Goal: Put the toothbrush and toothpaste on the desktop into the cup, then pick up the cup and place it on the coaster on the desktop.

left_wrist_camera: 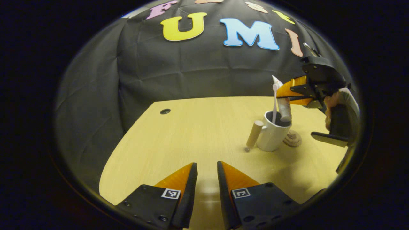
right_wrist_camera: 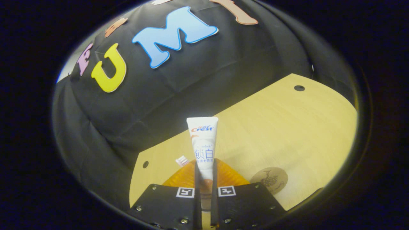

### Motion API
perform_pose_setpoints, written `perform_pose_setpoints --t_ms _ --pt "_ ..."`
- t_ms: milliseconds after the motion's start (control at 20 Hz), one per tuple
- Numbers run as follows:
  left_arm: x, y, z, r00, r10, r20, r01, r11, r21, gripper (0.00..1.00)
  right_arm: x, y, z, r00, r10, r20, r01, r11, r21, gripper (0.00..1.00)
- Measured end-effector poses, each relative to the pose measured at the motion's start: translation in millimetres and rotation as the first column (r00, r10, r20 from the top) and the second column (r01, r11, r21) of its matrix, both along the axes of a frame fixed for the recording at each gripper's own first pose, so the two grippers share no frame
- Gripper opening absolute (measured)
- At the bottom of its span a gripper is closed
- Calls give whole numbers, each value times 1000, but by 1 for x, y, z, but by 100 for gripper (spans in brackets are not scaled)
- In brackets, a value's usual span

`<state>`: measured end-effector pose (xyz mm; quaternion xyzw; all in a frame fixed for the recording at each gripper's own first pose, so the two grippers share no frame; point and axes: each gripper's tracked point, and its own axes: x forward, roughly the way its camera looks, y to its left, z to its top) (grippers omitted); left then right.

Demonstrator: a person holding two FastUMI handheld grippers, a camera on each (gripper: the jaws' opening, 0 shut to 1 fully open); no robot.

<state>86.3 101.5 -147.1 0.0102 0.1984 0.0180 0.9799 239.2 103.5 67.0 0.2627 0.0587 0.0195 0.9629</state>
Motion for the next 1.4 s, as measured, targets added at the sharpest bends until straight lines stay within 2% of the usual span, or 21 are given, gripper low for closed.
perform_pose_setpoints --t_ms 250,300,400,650,700,850,900,1000,1100,1300,1350,1400 --pt "-14 -4 -14 999 34 -30 -35 999 -30 48 5 11 -2 994 -9 111 26 987 -158 12" --pt "-15 -5 -17 999 37 -34 -38 999 -36 41 5 14 -3 993 -8 120 30 984 -177 12" --pt "-17 -7 -21 998 40 -43 -41 998 -38 44 4 16 -9 990 -10 141 40 976 -214 12" --pt "-16 -7 -20 999 30 -41 -31 999 -26 48 -8 19 -20 979 -10 204 60 968 -244 13" --pt "-14 -7 -19 999 28 -40 -29 999 -24 48 -11 21 -25 980 2 200 47 970 -237 19" --pt "-14 -9 -21 999 20 -39 -20 1000 -22 48 -24 22 -38 984 12 177 31 971 -237 24" --pt "-13 -10 -21 999 15 -40 -16 1000 -21 48 -29 30 -34 981 49 187 -5 973 -232 36" --pt "-10 -16 -21 999 -4 -40 3 1000 -24 48 -38 33 -32 980 52 191 -3 968 -251 81" --pt "-6 -22 -18 999 -36 -36 35 999 -18 49 -47 28 -32 981 52 186 2 960 -279 88" --pt "5 -32 -11 993 -112 -28 113 993 20 54 -66 8 -30 983 33 180 17 963 -271 88" --pt "8 -33 -10 991 -130 -29 131 991 33 40 -70 1 -33 985 26 169 21 964 -267 89" --pt "10 -37 -10 988 -153 -31 154 987 41 55 -74 -5 -35 987 18 162 25 964 -263 88"
